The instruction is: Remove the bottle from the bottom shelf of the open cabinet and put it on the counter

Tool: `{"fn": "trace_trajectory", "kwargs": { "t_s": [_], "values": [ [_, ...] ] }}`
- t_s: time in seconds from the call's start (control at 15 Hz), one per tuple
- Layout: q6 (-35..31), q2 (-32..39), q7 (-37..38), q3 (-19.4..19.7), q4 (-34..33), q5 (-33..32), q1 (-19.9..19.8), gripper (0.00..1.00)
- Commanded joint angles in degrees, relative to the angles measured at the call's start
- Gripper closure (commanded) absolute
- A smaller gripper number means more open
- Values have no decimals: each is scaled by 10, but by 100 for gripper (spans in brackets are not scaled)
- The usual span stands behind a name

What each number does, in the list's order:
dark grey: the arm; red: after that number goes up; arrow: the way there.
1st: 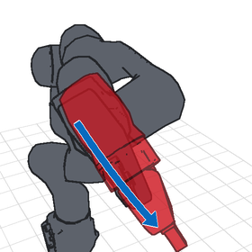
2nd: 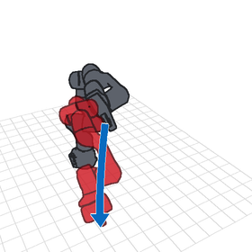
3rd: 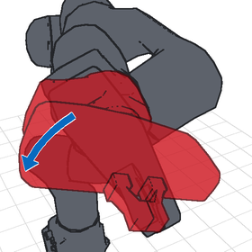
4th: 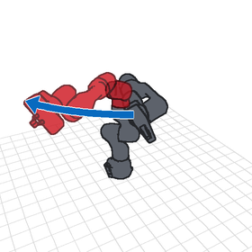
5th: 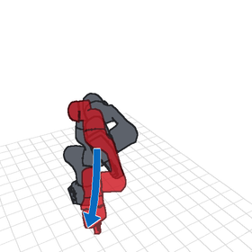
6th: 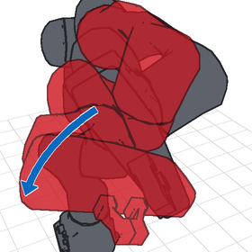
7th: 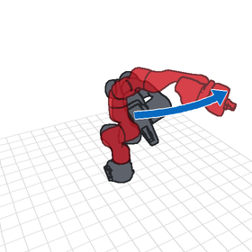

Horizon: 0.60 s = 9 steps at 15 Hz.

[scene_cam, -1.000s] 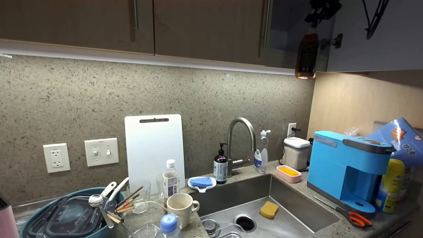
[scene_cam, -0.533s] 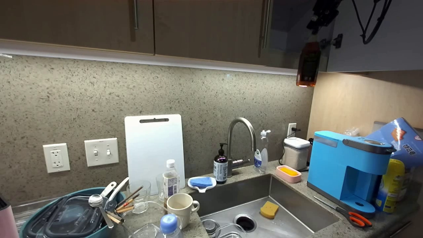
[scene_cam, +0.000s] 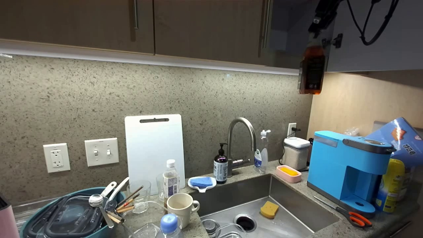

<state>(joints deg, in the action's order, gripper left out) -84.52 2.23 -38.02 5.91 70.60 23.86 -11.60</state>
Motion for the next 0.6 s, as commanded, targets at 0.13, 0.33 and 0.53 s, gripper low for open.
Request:
{"fn": "trace_trajectory", "kwargs": {
  "t_s": [0.13, 0.33, 0.53],
  "values": [
    [-5, -13, -12, 0, 18, -1, -1, 78],
    [7, -51, -70, 4, 68, -8, -6, 78],
    [29, -97, -145, 11, 131, -21, -8, 78]
  ]
}}
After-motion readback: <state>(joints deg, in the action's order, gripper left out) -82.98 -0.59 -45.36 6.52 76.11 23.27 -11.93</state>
